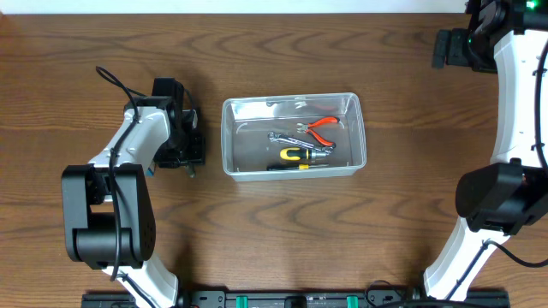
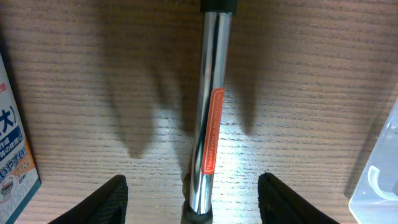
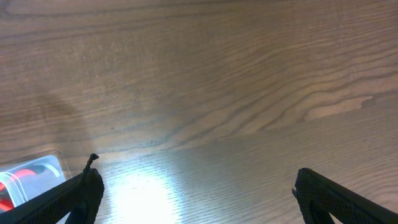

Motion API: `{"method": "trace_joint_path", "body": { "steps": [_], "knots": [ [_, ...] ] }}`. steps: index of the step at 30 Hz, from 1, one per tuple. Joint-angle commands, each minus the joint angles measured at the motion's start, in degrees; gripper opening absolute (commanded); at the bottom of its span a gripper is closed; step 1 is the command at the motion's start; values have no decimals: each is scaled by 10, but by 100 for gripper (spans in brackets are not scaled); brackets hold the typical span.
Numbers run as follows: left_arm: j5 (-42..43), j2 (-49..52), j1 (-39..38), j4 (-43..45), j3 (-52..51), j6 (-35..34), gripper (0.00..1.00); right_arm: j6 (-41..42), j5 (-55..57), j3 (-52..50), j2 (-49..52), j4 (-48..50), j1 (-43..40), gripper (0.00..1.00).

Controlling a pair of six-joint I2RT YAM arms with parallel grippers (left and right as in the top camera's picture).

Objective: Pack container
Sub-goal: 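Lower the left gripper and close it around the marker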

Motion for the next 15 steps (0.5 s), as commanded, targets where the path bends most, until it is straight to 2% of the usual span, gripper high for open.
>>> {"method": "trace_joint_path", "body": {
  "steps": [1,15],
  "knots": [
    [-1,13,-2,-4,-3,-3,57,-1,4,6,-1,0,-2,99],
    [-1,51,-2,-3,-10,-3,56,-1,4,6,-1,0,-2,99]
  ]
}}
